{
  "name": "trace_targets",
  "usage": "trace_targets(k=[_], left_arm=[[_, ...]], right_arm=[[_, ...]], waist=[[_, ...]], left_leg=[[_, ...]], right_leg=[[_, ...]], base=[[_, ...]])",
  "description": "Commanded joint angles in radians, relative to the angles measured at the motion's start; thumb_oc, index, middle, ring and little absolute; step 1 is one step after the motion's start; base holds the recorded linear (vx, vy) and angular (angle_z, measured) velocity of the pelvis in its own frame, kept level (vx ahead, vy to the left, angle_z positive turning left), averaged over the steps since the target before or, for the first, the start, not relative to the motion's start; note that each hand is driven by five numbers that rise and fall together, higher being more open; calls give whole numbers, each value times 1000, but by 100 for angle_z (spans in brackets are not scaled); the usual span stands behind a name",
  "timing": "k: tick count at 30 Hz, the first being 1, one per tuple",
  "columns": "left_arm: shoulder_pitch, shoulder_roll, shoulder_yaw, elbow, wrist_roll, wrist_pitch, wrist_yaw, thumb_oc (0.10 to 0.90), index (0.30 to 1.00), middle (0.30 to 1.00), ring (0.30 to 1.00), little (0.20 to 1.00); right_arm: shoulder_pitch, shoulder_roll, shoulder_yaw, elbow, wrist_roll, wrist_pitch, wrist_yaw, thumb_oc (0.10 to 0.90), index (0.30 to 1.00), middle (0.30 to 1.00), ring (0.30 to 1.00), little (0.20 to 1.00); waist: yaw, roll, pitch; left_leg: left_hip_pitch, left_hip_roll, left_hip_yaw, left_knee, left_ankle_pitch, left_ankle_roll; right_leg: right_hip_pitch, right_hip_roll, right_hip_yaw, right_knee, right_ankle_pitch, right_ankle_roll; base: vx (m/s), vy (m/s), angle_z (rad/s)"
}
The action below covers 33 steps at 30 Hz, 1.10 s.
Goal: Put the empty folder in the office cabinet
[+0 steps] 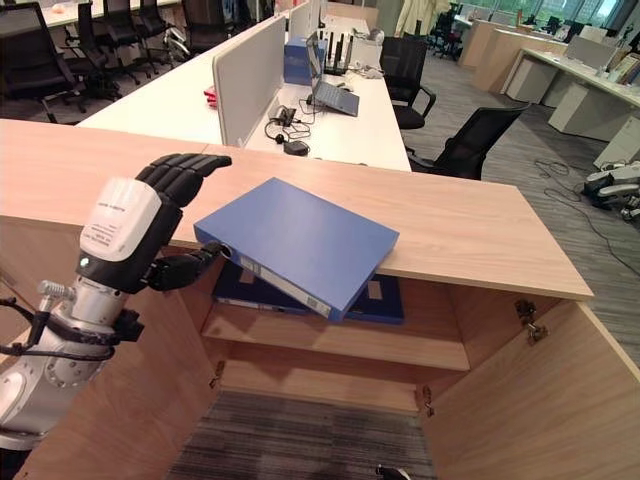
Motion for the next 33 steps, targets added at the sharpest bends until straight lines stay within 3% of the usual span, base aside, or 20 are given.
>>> trace_targets(k=[1,18,33], left_arm=[[-145,29,-20,-91,-4,-33,15,800,900,900,900,900],[-142,41,-94,-137,-101,-52,-68,800,900,900,900,900],[-98,112,-100,-152,-119,-53,-103,800,900,900,900,900]], right_arm=[[-83,-33,47,51,25,-5,-6,800,900,900,900,900],[-94,-44,55,58,27,-4,6,800,900,900,900,900],[-98,-57,53,62,26,-4,12,800,900,900,900,900]], waist=[[-16,21,-55],[-36,40,-65],[-33,40,-62]], left_leg=[[-54,-27,-68,-7,-69,-17],[-37,-24,-55,-7,-75,-17],[-34,-23,-49,-7,-76,-18]], right_leg=[[51,42,31,7,-77,-22],[61,41,39,7,-77,-19],[61,42,41,7,-75,-17]], base=[[0,0,0],[0,0,0],[3,-1,-1]])
